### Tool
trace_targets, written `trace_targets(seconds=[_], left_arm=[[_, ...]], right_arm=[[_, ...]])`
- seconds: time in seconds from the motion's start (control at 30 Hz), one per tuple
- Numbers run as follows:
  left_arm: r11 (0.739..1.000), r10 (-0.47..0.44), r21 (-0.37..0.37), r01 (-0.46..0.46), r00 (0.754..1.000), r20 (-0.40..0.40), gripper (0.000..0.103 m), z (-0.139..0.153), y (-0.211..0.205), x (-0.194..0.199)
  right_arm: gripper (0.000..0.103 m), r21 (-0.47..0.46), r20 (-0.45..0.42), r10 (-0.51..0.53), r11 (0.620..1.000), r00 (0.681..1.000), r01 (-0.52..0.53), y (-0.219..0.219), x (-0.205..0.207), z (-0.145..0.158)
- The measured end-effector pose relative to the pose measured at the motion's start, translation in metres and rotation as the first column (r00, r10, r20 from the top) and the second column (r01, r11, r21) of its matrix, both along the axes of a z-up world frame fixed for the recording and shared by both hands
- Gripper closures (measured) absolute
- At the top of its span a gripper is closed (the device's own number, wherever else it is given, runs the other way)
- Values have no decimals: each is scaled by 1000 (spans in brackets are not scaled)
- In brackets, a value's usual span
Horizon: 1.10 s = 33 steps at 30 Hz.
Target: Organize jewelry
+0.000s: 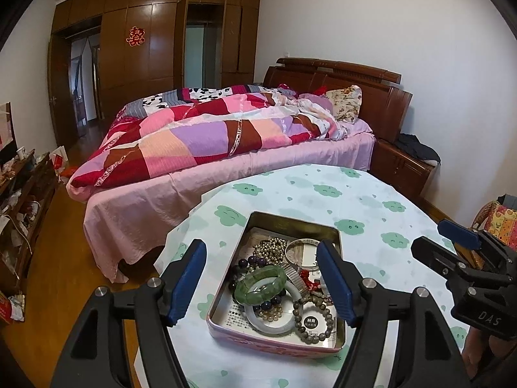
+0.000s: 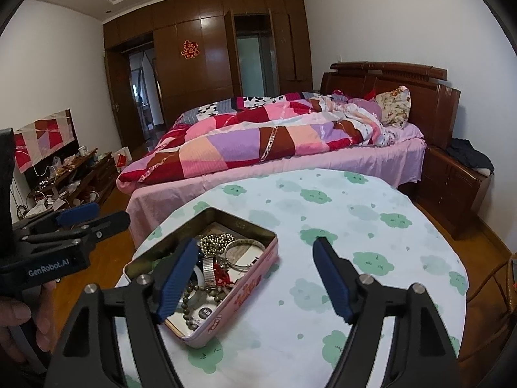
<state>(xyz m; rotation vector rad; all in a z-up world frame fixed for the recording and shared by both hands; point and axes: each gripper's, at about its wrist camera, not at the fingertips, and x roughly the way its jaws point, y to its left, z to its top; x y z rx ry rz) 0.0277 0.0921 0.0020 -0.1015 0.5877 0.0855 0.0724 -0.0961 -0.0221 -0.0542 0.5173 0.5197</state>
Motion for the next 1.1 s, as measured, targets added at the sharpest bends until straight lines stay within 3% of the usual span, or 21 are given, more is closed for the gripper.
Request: trace_targets(seconds=[1.1], left_arm=[[1000,-6,4,6,1000,-11,31,-1,-4,-1]], right_arm=[[19,14,5,-11,1000,1000,11,-9,-2,2]])
